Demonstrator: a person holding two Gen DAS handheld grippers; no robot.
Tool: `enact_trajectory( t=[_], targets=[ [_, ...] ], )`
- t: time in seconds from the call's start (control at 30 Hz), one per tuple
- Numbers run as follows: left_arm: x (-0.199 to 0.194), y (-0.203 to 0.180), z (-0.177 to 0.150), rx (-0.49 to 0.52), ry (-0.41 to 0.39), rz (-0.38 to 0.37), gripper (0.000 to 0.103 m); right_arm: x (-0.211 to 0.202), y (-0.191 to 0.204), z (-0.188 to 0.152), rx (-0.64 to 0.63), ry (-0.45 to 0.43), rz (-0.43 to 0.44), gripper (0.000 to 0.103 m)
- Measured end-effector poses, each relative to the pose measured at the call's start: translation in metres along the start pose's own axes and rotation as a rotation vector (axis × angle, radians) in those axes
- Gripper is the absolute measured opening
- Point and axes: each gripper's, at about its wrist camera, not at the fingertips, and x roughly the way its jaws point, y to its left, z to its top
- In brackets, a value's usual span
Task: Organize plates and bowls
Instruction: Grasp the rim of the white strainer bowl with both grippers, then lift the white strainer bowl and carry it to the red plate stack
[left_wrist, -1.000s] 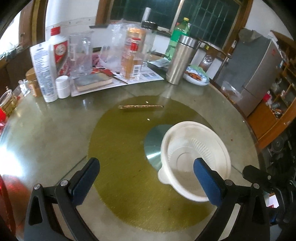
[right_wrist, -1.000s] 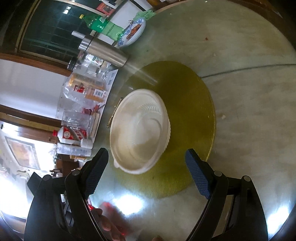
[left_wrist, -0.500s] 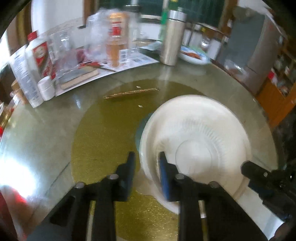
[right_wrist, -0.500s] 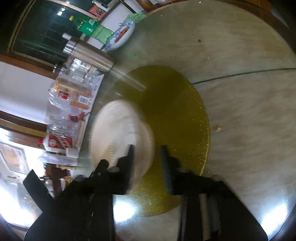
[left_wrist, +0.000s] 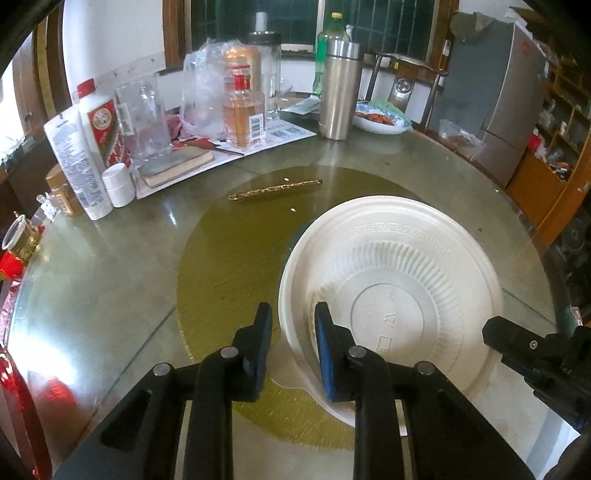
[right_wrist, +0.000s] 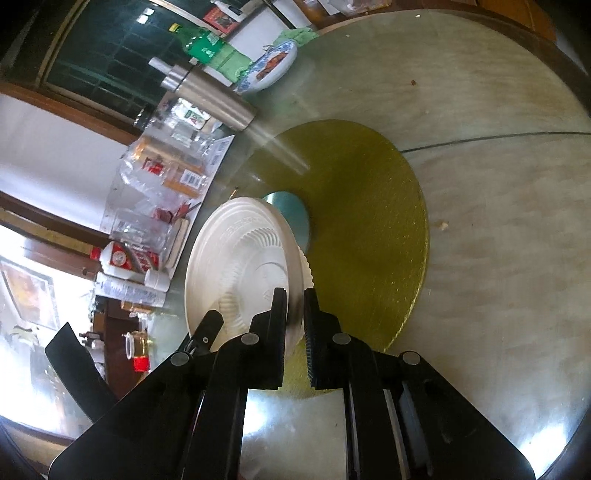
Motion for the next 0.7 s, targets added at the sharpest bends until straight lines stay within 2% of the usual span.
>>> enact_trajectory(
  t=[0.7],
  targets=[
    [-0.045,0.011,-0.039,0.029,-0.051,-0.032,0.023,-0.042,0.002,-0.054,-0.045,-0.056,0.007,0.009]
  ],
)
